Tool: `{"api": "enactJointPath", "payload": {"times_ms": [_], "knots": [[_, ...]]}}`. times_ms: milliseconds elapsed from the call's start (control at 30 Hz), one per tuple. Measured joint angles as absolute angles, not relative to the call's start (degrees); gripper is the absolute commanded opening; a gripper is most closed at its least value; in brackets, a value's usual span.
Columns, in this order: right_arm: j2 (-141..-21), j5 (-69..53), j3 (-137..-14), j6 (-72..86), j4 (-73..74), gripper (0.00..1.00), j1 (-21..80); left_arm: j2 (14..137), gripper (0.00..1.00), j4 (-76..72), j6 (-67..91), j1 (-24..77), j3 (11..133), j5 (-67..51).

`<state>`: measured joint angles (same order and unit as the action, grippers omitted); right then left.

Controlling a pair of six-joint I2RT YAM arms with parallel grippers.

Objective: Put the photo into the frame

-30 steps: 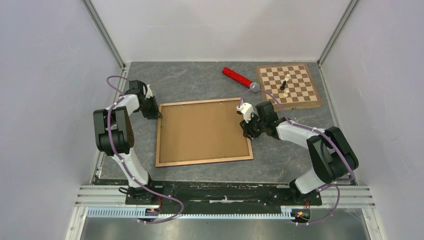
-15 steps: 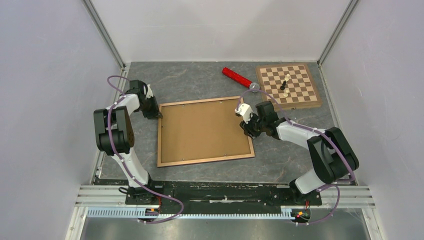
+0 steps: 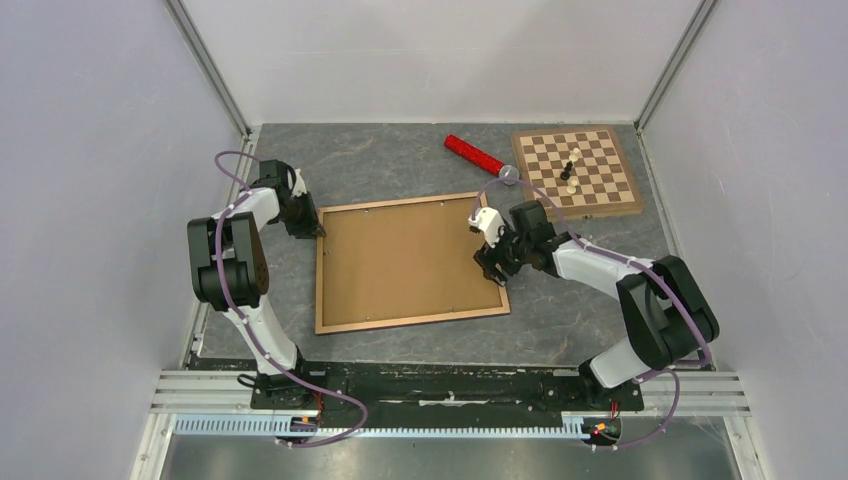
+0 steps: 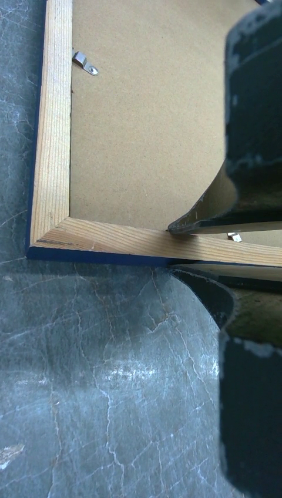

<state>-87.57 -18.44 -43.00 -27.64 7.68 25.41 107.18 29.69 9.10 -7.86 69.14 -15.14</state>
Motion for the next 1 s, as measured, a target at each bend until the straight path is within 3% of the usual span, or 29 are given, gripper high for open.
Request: {"api": "enactJointPath", "payload": {"times_ms": [233, 400, 433, 800, 1000], "knots": [[-85.36, -19.66, -45.5, -22.2, 9.54, 0.98, 25.12, 106.24, 0.27, 30.98, 8.84, -7.75, 68.99, -14.46], [-81.91, -19.97, -46.59, -19.4, 9.61, 0.98, 23.73, 102.06, 0.6, 32.45, 8.45, -7.75, 68.93, -14.02], [-81.36, -20.08, -46.63, -19.07, 9.58, 0.98, 23.53, 100.71, 0.62, 32.45, 8.14, -7.75, 68.93, -14.04], [-76.44, -21.12, -45.41, -17.5, 9.56, 0.98, 20.86, 90.87, 0.76, 34.7, 1.76, -6.57, 71.66, -16.25], [-72.93, -21.17, -43.05, -16.95, 9.47, 0.98, 17.02, 82.39, 0.78, 38.15, -5.43, 2.81, 69.76, -19.14]]}}
